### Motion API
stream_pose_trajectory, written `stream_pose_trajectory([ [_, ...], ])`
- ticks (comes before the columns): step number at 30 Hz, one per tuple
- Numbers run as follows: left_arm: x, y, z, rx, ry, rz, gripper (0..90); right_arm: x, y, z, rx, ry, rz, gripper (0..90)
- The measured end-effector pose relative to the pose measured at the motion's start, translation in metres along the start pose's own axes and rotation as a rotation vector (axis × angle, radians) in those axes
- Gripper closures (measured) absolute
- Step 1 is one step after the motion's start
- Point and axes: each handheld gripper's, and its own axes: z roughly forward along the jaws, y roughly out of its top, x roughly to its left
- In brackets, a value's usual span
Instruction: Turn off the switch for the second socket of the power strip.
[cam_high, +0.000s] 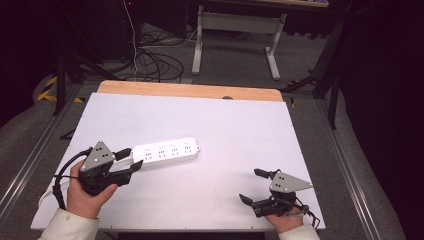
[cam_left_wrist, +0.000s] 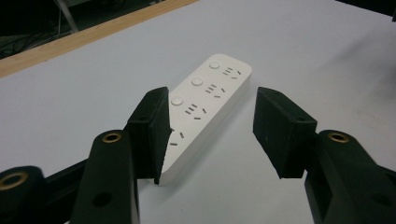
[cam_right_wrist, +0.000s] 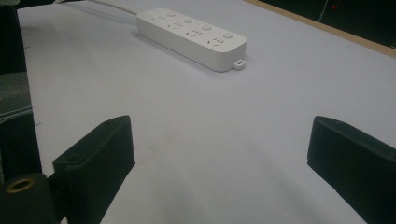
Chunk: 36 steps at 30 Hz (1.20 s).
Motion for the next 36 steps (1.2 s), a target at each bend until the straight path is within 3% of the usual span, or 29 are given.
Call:
stream_pose_trajectory([
  [9, -0.001, 0.013, 0.007, 0.011, 0.005, 0.021, 49.2, 0.000, 0.000, 0.000, 0.000, 0.000, 0.001, 7.2],
  [13, 0.003, 0.017, 0.013, 0.036, -0.059, 0.004, 68.9, 0.000, 0.000, 0.000, 0.002, 0.000, 0.000, 7.1],
  [14, 0.003, 0.017, 0.013, 0.036, -0.059, 0.004, 73.0, 0.000, 0.000, 0.000, 0.002, 0.000, 0.000, 7.1],
  [16, 0.004, 0.018, 0.017, 0.047, -0.092, -0.012, 76.8, 0.000, 0.000, 0.000, 0.000, 0.000, 0.001, 7.0],
  [19, 0.006, 0.019, 0.023, 0.054, -0.103, -0.036, 89.4, 0.000, 0.000, 0.000, 0.000, 0.001, 0.000, 6.9],
  [28, 0.015, 0.022, 0.044, 0.061, -0.109, -0.132, 89.9, 0.000, 0.000, 0.000, -0.002, 0.006, 0.002, 6.6],
  [36, 0.020, 0.020, 0.065, 0.077, -0.067, -0.091, 89.9, -0.001, 0.000, 0.001, 0.001, 0.008, 0.006, 6.2],
])
